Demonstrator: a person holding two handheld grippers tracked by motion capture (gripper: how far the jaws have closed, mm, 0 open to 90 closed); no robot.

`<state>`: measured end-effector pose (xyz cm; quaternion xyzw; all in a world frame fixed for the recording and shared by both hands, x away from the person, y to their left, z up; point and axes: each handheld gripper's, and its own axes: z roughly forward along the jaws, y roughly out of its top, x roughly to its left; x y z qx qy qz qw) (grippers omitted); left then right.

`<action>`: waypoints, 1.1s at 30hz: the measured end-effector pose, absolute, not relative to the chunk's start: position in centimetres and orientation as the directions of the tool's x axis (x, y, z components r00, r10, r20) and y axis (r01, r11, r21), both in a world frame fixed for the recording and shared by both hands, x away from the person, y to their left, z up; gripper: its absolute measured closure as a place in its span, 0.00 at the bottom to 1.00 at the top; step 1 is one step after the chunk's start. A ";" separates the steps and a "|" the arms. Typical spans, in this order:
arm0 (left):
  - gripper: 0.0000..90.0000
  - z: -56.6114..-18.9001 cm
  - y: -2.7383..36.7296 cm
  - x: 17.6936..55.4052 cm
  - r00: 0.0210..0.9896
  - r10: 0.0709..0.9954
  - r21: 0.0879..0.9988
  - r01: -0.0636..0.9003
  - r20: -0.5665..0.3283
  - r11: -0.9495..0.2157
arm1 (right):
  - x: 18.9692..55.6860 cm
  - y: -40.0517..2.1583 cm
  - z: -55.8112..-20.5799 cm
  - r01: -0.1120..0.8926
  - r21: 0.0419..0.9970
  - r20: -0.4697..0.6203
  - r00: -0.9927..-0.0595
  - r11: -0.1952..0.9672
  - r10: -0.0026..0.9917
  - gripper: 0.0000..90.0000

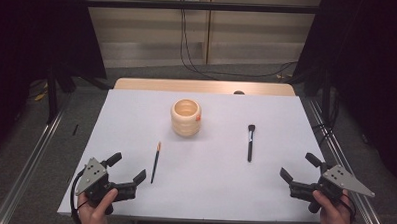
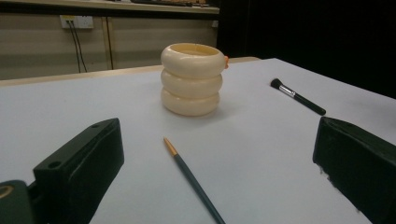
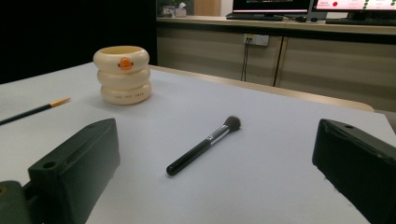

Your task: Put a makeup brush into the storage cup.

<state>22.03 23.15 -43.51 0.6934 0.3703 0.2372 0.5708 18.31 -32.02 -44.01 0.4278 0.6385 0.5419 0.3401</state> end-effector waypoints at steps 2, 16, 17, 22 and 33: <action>0.02 -43.5 23.2 22.1 0.618 0.780 0.967 0.247 -0.101 -0.070 | 18.4 -32.0 -44.0 0.174 0.984 0.025 -0.400 0.049 0.916 0.00; 0.04 -43.4 23.3 22.0 0.611 0.785 0.964 0.255 -0.103 -0.071 | 18.4 -31.9 -44.0 0.145 0.988 0.014 -0.429 0.053 0.903 0.00; 0.04 -43.4 23.4 21.9 0.609 0.787 0.965 0.254 -0.103 -0.071 | 18.4 -31.9 -43.9 0.146 0.988 0.011 -0.432 0.058 0.902 0.00; 0.04 -43.3 23.4 21.7 0.618 0.780 0.965 0.249 -0.095 -0.080 | 18.4 -31.5 -43.8 0.140 0.988 0.007 -0.440 0.061 0.898 0.00; 0.05 -43.1 23.4 21.7 0.611 0.783 0.962 0.266 -0.114 -0.068 | 18.3 -31.5 -43.8 0.144 0.987 0.004 -0.447 0.068 0.894 0.00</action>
